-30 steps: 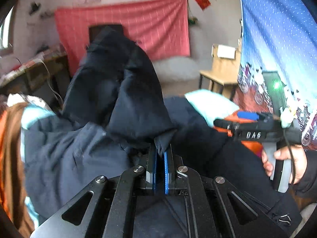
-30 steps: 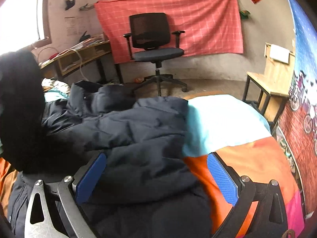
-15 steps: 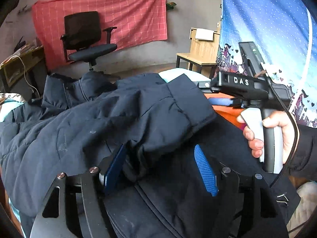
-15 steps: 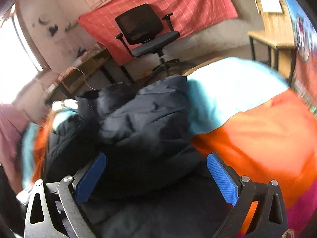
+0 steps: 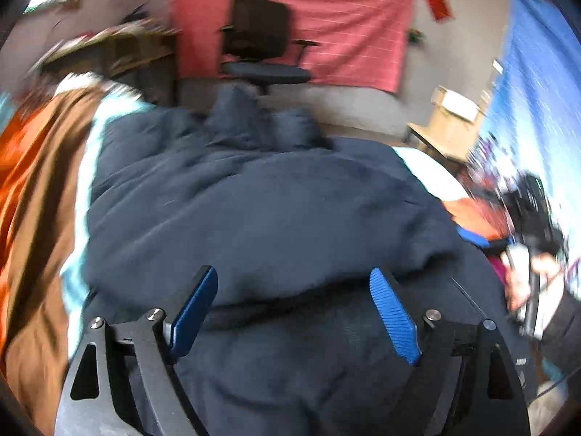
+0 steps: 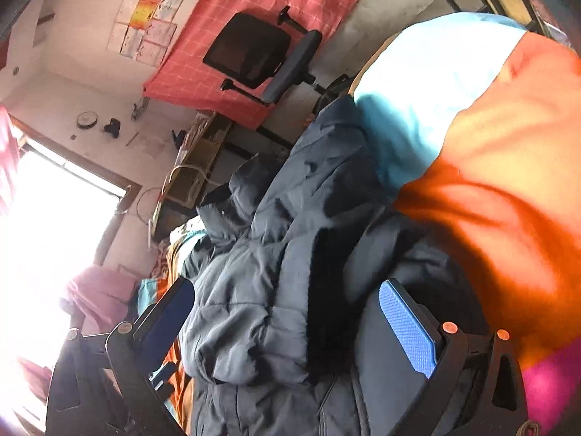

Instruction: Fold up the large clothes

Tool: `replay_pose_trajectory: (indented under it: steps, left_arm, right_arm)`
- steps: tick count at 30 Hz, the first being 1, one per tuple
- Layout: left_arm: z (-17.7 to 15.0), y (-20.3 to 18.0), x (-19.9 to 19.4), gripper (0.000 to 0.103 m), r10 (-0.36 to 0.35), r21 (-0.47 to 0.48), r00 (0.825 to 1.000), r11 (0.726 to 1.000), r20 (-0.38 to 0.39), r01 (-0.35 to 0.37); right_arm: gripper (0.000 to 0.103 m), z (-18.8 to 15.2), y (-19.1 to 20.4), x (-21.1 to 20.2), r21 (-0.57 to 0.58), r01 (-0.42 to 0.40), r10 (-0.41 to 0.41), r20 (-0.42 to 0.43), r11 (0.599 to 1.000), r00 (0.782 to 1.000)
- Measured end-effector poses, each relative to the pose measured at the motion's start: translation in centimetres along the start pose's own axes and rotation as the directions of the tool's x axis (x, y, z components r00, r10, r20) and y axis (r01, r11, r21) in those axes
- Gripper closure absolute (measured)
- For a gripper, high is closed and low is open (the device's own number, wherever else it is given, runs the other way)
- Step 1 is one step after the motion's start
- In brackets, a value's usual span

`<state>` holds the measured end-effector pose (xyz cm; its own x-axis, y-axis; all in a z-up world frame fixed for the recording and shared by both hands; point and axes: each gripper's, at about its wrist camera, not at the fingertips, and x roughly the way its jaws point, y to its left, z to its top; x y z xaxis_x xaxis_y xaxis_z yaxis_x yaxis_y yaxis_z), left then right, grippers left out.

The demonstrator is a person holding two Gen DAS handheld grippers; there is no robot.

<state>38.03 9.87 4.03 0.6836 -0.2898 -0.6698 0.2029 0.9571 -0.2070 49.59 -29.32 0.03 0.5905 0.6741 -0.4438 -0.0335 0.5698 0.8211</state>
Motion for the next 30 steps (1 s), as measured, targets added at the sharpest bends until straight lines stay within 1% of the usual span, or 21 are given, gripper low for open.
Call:
replay_pose_trajectory:
  steps: [2, 3, 4, 6, 8, 9, 10, 11, 12, 13, 15, 16, 18, 21, 23, 24, 25, 27, 28, 29, 30]
  left_arm:
    - [0.1, 2.5, -0.9, 0.019, 0.028, -0.103, 1.0, 0.994, 0.001, -0.028]
    - [0.0, 3.7, -1.4, 0.019, 0.046, -0.147, 0.999, 0.988, 0.007, -0.045]
    - [0.2, 4.5, -2.2, 0.019, 0.064, -0.176, 0.998, 0.983, 0.013, -0.061]
    - [0.3, 6.2, -3.0, 0.019, 0.118, -0.225, 0.993, 0.968, 0.024, -0.11]
    - [0.6, 7.6, -3.3, 0.019, 0.187, -0.251, 0.982, 0.952, 0.016, -0.177]
    - [0.9, 8.2, -3.3, 0.019, 0.221, -0.255, 0.975, 0.943, 0.009, -0.212]
    - [0.8, 8.6, -3.3, 0.019, 0.235, -0.251, 0.972, 0.942, 0.009, -0.225]
    - [0.9, 8.9, -3.4, 0.019, 0.251, -0.24, 0.968, 0.941, 0.014, -0.24]
    - [0.7, 9.1, -3.4, 0.019, 0.259, -0.229, 0.966, 0.942, 0.024, -0.246]
    - [0.6, 9.2, -3.3, 0.019, 0.261, -0.221, 0.965, 0.943, 0.028, -0.249]
    - [0.1, 9.4, -3.1, 0.019, 0.259, -0.209, 0.966, 0.945, 0.022, -0.249]
    - [0.0, 9.3, -3.0, 0.019, 0.255, -0.205, 0.967, 0.947, 0.02, -0.246]
    - [-0.2, 9.3, -2.7, 0.019, 0.25, -0.194, 0.968, 0.951, 0.02, -0.241]
    - [-0.1, 9.3, -2.5, 0.019, 0.259, -0.172, 0.966, 0.952, 0.019, -0.252]
    - [0.0, 9.5, -2.3, 0.019, 0.265, -0.166, 0.964, 0.952, 0.022, -0.258]
    - [0.2, 9.5, -2.5, 0.019, 0.265, -0.168, 0.964, 0.952, 0.035, -0.256]
    - [0.5, 9.6, -2.4, 0.019, 0.262, -0.169, 0.964, 0.953, 0.044, -0.251]
    - [1.3, 9.7, -2.2, 0.019, 0.243, -0.17, 0.968, 0.958, 0.06, -0.23]
    - [1.7, 9.5, -2.0, 0.019, 0.229, -0.166, 0.971, 0.963, 0.069, -0.215]
    - [2.2, 9.2, -1.7, 0.019, 0.217, -0.156, 0.973, 0.967, 0.077, -0.203]
    - [2.6, 8.8, -1.5, 0.019, 0.208, -0.143, 0.975, 0.97, 0.08, -0.196]
  right_arm:
    - [0.0, -0.3, 0.4, 0.5, -0.03, 0.045, -0.046, -0.014, 0.999, 0.999]
    - [0.0, -0.6, 0.8, 0.8, -0.048, 0.081, -0.082, -0.021, 0.996, 0.996]
    - [0.003, -0.8, 1.1, 1.1, -0.063, 0.111, -0.112, -0.026, 0.992, 0.993]
    - [0.016, -1.4, 2.0, 1.4, -0.105, 0.176, -0.18, -0.029, 0.979, 0.983]
    - [0.059, -1.8, 2.9, 2.2, -0.148, 0.217, -0.227, -0.06, 0.965, 0.972]
    - [0.064, -2.1, 3.3, 2.7, -0.168, 0.241, -0.258, -0.083, 0.956, 0.963]
    - [0.069, -2.4, 3.7, 3.0, -0.185, 0.254, -0.275, -0.096, 0.949, 0.957]
    - [0.071, -2.7, 4.1, 3.2, -0.204, 0.266, -0.289, -0.094, 0.942, 0.953]
    - [0.085, -2.9, 4.6, 3.1, -0.231, 0.282, -0.308, -0.083, 0.931, 0.948]
    - [0.096, -2.9, 5.0, 3.0, -0.253, 0.295, -0.322, -0.069, 0.921, 0.944]
    - [0.097, -2.7, 5.4, 2.4, -0.257, 0.285, -0.309, -0.058, 0.924, 0.949]
    - [0.097, -2.7, 5.9, 1.8, -0.264, 0.296, -0.317, -0.039, 0.918, 0.948]
    - [0.098, -2.2, 6.5, 1.6, -0.283, 0.327, -0.344, -0.01, 0.902, 0.939]
    - [0.098, -1.6, 7.3, 1.4, -0.332, 0.378, -0.391, 0.03, 0.864, 0.92]
    - [0.097, -1.5, 7.4, 2.3, -0.359, 0.401, -0.422, 0.021, 0.843, 0.906]
    - [0.095, -1.6, 7.5, 2.9, -0.381, 0.423, -0.453, 0.013, 0.822, 0.892]
    - [0.094, -1.9, 7.6, 3.4, -0.403, 0.46, -0.494, 0.02, 0.792, 0.869]
    - [0.094, -2.0, 8.1, 3.9, -0.43, 0.497, -0.535, 0.04, 0.754, 0.844]
    - [0.09, -2.0, 8.4, 3.9, -0.435, 0.506, -0.54, 0.052, 0.745, 0.84]
    - [0.078, -1.9, 8.9, 3.8, -0.435, 0.506, -0.532, 0.07, 0.745, 0.844]
    - [0.069, -1.8, 9.4, 3.9, -0.437, 0.502, -0.523, 0.08, 0.747, 0.848]
